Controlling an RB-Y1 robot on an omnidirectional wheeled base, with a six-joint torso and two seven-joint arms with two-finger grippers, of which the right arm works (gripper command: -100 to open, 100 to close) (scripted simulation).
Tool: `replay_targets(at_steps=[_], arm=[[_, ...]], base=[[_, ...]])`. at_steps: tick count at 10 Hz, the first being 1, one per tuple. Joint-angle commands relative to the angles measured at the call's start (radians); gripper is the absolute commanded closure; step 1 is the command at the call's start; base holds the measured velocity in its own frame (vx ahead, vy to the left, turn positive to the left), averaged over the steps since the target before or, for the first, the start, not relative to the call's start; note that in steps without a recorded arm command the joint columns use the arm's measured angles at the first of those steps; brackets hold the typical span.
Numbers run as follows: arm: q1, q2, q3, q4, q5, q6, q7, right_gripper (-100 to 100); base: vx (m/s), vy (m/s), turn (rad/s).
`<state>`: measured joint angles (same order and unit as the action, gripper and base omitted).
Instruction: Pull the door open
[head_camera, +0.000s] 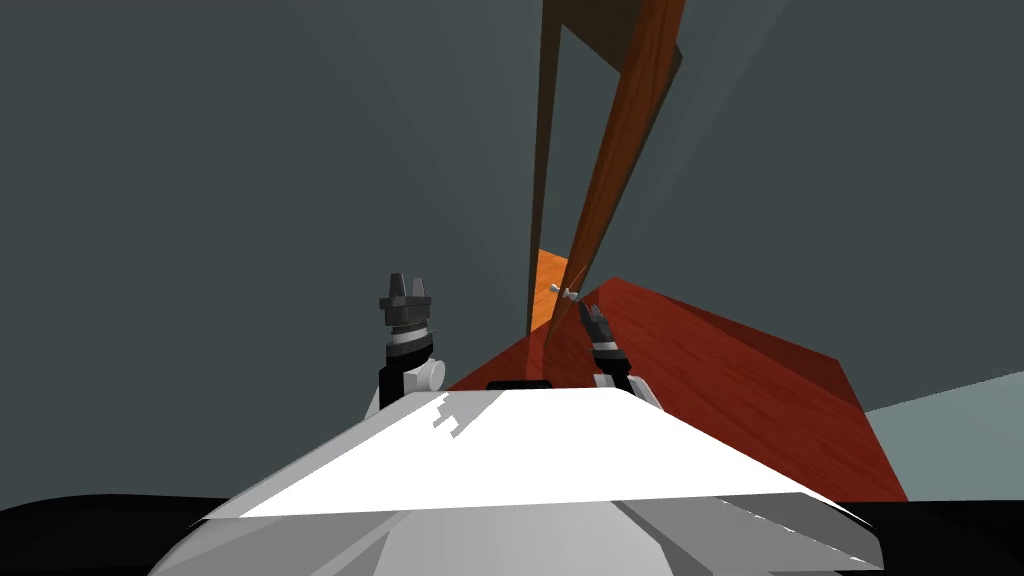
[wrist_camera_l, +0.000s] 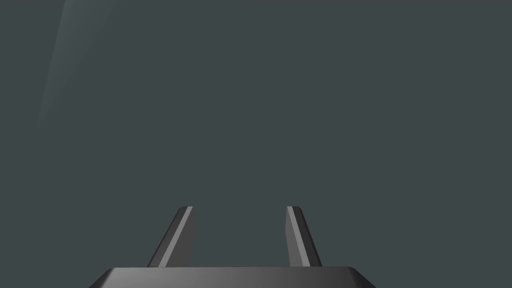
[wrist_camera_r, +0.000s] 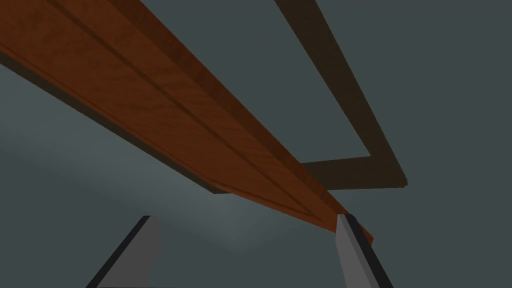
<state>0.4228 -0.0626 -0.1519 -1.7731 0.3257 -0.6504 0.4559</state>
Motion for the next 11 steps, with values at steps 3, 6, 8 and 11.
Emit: replay_targets(at_steps=[3,6,8,11], arm=[[-0.013,0.001,-0.014,0.085,0.059,-0.048,0.063,-100],[-0.020,0.003,-0.024,0.147,0.107,-0.081,0.111,-100],[-0.025,0.005,-0.031,0.187,0.139,-0.103,0.143,-100],[-0.032,0.010,-0.041,0.246,0.186,-0.135,0.190,-100]], base=[[0.091,-0.069,0.083],[0.089,-0.064,0.087],[0.082,-0.061,0.089],[0.081,-0.064,0.076]])
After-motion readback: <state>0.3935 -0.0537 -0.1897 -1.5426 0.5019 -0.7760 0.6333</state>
